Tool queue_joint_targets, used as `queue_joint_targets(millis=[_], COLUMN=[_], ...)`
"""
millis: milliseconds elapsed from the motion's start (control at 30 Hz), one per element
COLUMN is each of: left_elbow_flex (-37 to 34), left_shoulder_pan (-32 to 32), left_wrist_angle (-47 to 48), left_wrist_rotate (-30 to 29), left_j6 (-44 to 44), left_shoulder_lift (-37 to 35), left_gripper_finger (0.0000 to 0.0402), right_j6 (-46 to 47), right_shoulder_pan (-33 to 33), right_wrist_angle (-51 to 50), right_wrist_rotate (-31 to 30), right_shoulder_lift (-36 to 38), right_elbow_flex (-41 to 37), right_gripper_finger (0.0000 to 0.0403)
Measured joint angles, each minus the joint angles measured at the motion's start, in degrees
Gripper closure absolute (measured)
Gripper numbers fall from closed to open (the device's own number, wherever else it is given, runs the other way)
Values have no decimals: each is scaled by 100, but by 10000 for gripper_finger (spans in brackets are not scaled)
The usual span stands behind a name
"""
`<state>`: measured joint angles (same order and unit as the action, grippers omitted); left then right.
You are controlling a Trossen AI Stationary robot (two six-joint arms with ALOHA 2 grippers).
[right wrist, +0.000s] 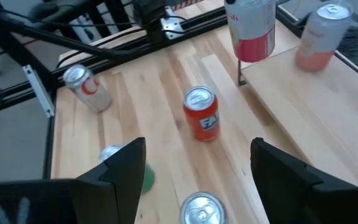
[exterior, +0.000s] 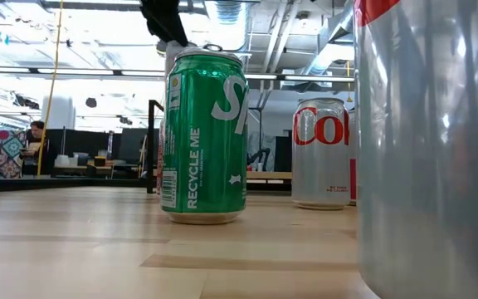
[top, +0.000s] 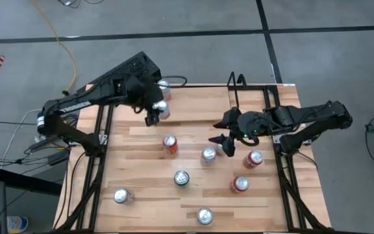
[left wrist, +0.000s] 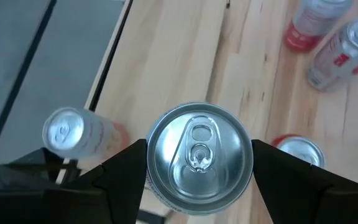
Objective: Place canned beverage on shelf
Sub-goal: Put the bottom white orange soda can on the shelf aligned with the other white orange soda can
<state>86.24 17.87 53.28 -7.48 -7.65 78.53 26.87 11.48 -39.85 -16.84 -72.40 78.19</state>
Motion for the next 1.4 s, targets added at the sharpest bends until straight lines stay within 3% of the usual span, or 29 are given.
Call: queue_joint_targets(millis=[567,833,967,1400], left_elbow_flex=[2,-19,-20,-22], left_shoulder_pan=[1306,1729,1781,1958], left_wrist_angle=[-336,-365,-499,-654], left_wrist_rotate=[657,773,1193,1798], left_j6=[-1013,-1308,-1378,-1523], left_shoulder_lift=[1270,1301,1300,1300], left_gripper_finger=[152,152,152,152], right_j6=[27,207,225,319], right_shoulder_pan=[-113,-113,-113,-113], right_wrist_angle=[-27,-74,-75,-95], right_wrist_rotate=[19,17,15,-133], right_shoulder_lift=[0,0,0,0], right_elbow_flex=[0,0,0,0], right_gripper_finger=[137,137,137,137])
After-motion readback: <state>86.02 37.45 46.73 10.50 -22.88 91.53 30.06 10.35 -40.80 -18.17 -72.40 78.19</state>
